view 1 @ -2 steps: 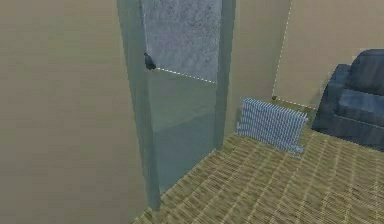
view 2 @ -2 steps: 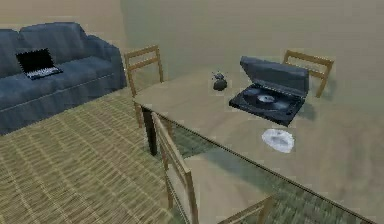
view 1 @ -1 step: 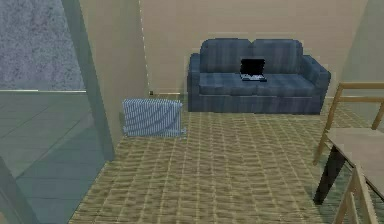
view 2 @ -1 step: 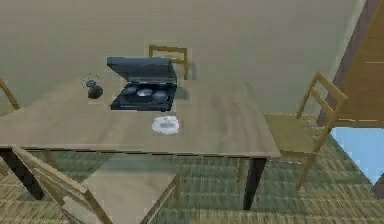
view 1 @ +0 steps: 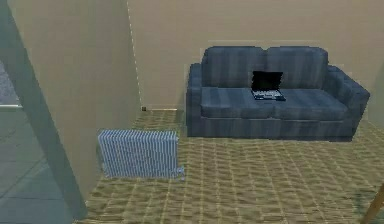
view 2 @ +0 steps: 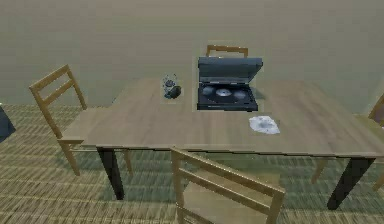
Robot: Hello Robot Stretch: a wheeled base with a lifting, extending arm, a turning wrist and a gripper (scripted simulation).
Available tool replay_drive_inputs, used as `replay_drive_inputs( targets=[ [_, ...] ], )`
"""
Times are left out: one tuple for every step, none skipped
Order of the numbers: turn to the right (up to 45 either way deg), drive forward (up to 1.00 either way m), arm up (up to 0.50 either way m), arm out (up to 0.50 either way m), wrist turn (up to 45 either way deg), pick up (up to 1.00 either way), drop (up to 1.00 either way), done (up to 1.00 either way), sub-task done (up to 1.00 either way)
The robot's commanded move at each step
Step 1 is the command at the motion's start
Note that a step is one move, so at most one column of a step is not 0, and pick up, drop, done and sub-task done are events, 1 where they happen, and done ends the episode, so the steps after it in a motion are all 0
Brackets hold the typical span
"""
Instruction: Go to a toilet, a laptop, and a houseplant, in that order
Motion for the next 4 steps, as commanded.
replay_drive_inputs(
  targets=[
    [15.0, 0.00, 0.00, 0.00, 0.0, 0.00, 0.00, 0.00, 0.00],
    [0.0, 1.00, 0.00, 0.00, 0.0, 0.00, 0.00, 0.00, 0.00],
    [15.0, 0.00, 0.00, 0.00, 0.0, 0.00, 0.00, 0.00, 0.00],
    [0.0, 0.10, 0.00, 0.00, 0.0, 0.00, 0.00, 0.00, 0.00]
  ],
)
